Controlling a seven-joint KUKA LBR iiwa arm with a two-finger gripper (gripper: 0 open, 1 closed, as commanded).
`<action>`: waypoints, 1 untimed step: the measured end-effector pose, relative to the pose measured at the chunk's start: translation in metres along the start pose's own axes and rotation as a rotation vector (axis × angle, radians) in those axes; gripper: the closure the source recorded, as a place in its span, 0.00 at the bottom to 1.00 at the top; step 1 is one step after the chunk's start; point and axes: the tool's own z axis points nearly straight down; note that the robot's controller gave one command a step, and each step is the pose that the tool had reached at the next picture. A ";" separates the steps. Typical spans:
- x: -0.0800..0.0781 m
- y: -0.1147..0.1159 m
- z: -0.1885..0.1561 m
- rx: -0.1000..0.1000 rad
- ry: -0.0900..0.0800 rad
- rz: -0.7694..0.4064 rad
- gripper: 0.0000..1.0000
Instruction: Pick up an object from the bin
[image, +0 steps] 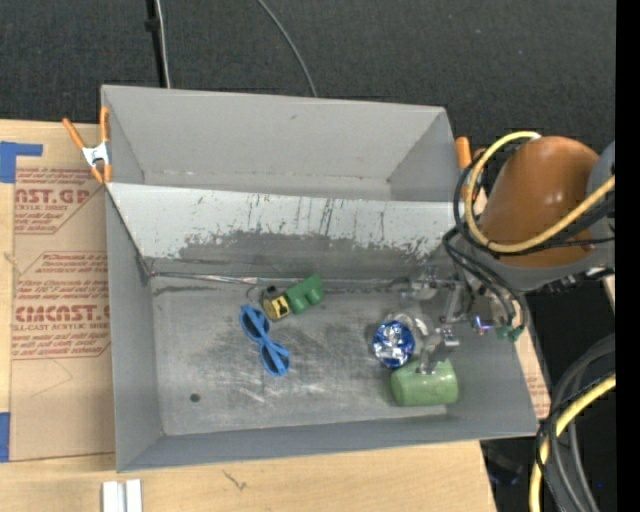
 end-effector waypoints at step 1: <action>-0.065 -0.026 0.127 -0.001 -0.007 0.139 0.00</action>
Offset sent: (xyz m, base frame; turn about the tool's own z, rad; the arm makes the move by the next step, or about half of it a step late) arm 0.0619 -0.0269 -0.1274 0.1396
